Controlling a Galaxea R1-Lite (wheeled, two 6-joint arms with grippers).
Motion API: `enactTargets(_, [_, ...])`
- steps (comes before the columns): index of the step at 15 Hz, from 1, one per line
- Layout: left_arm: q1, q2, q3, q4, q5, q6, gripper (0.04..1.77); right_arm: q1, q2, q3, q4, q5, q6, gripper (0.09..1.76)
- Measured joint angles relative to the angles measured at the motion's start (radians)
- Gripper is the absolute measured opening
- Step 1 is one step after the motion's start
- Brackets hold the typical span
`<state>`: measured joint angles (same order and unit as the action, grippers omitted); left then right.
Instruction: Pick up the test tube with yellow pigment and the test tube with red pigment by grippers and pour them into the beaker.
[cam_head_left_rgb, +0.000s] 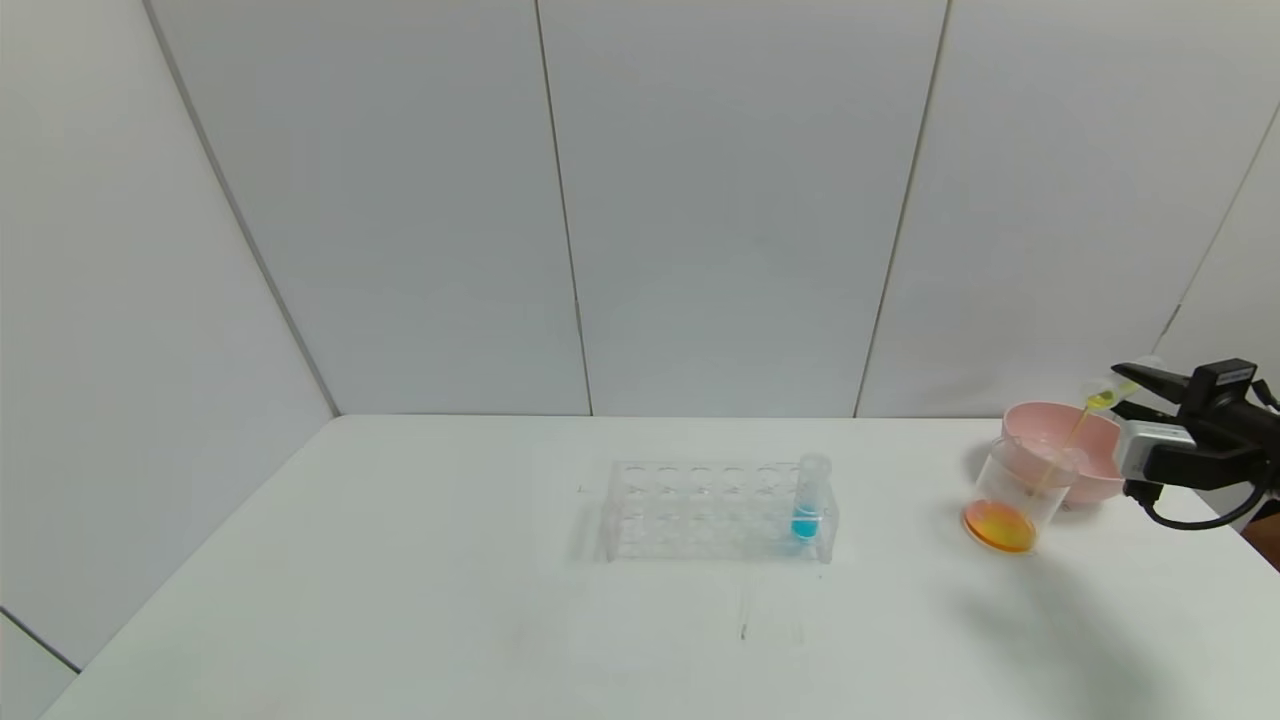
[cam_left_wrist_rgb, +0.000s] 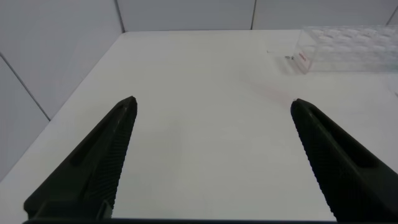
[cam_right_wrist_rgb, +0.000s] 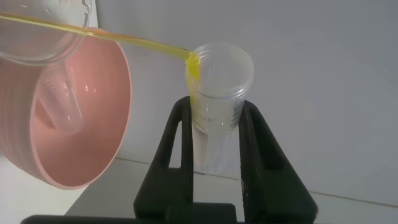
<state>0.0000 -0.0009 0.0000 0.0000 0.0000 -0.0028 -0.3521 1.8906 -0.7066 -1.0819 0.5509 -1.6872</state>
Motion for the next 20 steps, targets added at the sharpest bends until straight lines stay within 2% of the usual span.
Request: enactTargets(20, [0.000, 0.000, 0.000, 0.000, 0.000, 0.000, 1.76, 0.031, -0.006, -0.004, -0.018, -0.028, -0.035, 0.49])
